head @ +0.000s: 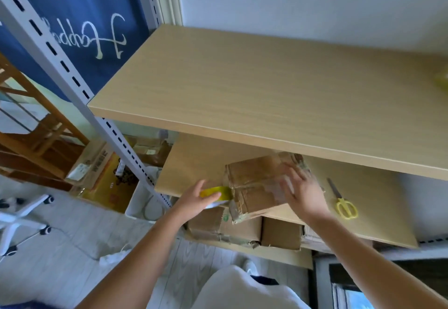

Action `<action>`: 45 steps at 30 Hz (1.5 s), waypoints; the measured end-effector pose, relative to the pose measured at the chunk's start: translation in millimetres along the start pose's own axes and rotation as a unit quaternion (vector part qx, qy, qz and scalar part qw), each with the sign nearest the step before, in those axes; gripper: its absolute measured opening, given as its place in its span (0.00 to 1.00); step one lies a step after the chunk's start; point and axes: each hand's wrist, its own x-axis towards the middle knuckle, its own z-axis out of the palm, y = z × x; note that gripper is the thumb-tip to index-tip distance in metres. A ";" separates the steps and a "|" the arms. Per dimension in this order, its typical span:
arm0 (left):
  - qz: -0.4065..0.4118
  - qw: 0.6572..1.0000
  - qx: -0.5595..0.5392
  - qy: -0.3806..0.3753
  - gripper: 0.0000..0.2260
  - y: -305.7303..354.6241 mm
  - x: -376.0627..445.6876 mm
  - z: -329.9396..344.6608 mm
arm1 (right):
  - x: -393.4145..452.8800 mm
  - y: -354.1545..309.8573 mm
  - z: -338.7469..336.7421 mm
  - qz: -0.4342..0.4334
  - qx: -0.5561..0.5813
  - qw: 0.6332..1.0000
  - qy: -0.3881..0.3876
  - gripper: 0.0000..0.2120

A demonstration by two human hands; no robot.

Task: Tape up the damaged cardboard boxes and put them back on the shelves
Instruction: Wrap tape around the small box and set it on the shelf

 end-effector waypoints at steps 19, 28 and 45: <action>0.010 0.993 0.113 -0.043 0.41 26.6 2.2 61.4 | -70.7 136.2 6.4 0.547 0.015 0.835 -0.054 0.14; 0.083 0.995 0.030 -0.044 0.21 39.3 4.5 59.2 | -90.1 93.6 -39.9 0.571 0.339 0.746 0.053 0.10; 0.008 0.992 -0.017 -0.127 0.07 71.0 31.1 51.9 | -9.8 -39.7 22.2 0.304 0.306 0.890 -0.145 0.22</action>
